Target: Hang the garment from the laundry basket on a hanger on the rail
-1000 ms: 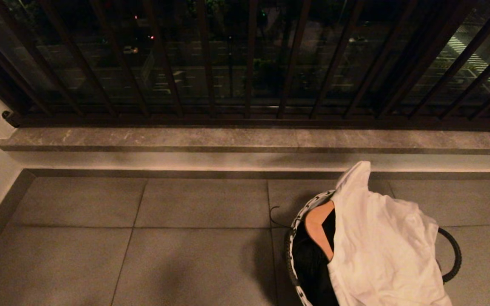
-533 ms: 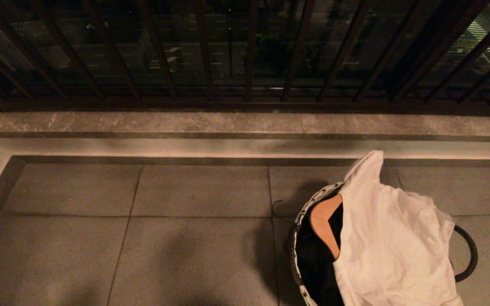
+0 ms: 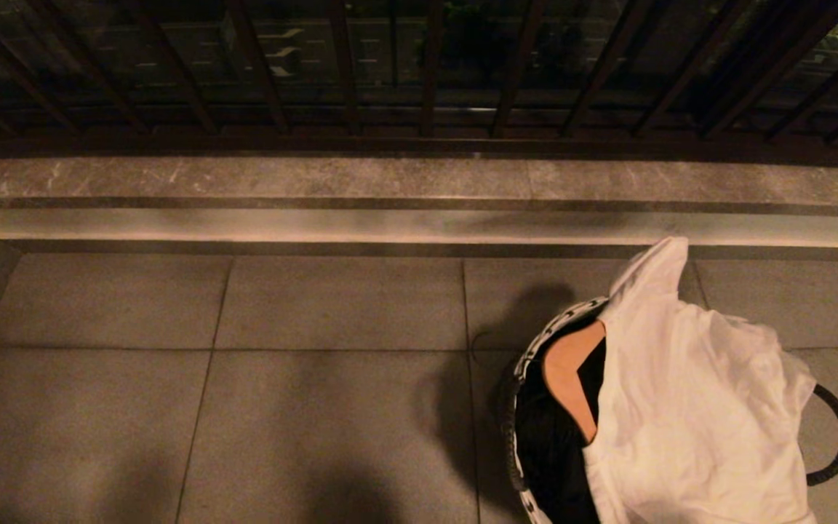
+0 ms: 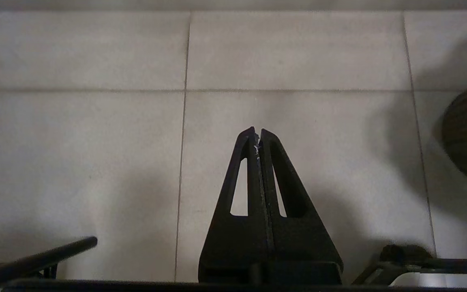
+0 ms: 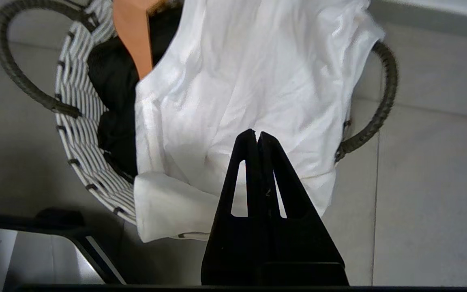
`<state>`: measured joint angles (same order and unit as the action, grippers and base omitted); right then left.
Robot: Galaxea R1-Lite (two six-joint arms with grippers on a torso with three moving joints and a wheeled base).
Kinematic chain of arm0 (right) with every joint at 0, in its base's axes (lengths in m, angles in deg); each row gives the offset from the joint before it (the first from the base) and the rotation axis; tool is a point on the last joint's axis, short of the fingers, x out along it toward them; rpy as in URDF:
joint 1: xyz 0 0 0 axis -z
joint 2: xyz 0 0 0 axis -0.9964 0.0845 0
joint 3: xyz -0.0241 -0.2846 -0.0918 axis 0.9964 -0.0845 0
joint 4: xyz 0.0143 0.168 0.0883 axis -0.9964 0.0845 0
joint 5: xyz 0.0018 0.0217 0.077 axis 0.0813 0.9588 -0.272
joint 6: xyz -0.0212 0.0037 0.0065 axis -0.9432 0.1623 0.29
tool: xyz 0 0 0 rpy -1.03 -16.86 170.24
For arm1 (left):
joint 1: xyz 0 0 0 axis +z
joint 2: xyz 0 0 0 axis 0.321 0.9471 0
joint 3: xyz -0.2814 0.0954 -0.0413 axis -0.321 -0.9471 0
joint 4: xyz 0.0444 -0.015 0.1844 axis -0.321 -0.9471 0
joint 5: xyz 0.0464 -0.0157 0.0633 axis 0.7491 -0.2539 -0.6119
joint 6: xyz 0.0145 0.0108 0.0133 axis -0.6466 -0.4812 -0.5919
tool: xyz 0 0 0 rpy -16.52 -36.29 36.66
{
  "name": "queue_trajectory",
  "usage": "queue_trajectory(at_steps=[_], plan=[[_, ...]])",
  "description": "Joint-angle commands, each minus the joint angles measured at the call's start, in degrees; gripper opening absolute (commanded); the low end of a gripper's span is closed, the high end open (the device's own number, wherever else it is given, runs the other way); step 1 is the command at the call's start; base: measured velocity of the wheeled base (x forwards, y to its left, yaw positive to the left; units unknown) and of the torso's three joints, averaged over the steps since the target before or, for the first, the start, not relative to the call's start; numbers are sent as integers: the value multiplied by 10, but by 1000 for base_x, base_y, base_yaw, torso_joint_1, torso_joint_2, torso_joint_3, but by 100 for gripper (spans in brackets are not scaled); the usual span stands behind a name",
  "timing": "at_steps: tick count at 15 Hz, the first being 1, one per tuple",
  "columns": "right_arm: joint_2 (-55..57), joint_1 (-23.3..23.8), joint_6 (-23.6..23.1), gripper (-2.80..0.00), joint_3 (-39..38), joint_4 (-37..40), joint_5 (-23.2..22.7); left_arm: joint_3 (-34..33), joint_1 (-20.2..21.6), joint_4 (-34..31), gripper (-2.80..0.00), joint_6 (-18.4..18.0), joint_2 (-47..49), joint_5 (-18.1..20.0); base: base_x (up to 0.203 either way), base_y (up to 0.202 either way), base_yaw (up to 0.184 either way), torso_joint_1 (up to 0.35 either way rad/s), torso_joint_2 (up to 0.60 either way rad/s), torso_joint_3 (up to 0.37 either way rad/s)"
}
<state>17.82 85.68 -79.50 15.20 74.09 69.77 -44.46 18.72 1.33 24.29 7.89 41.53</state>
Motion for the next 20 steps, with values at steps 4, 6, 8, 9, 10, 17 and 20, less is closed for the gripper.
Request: queue_trajectory(at_steps=[4, 6, 8, 9, 10, 17, 20], plan=[[88, -2, 5, -280, 84, 30, -17, -4, 0, 1, -280, 1, 0, -1, 0, 0, 0, 2, 2, -175], [235, -2, 6, -280, 161, 42, -62, -4, 0, 1, -280, 1, 0, -1, 0, 0, 0, -3, -2, -53], [397, -8, -2, -280, 237, 48, -120, -4, 0, 1, -280, 1, 0, -1, 0, 0, 0, 0, 0, 0], [474, -23, -7, -280, 275, 51, -144, -4, 0, 1, -280, 1, 0, -1, 0, 0, 0, 0, 0, 0], [537, -48, -9, -280, 308, 53, -157, -4, 0, 1, -280, 1, 0, 0, 0, 0, 0, 0, 0, 0], [772, -262, 25, -280, 393, 50, -42, -4, 0, 1, -280, 0, 0, 0, 0, 0, 0, 0, 0, 0], [801, -277, 26, 0, 356, -54, 47, -4, 0, 1, -280, 0, 0, 0, 0, 0, 0, 0, 0, 0]])
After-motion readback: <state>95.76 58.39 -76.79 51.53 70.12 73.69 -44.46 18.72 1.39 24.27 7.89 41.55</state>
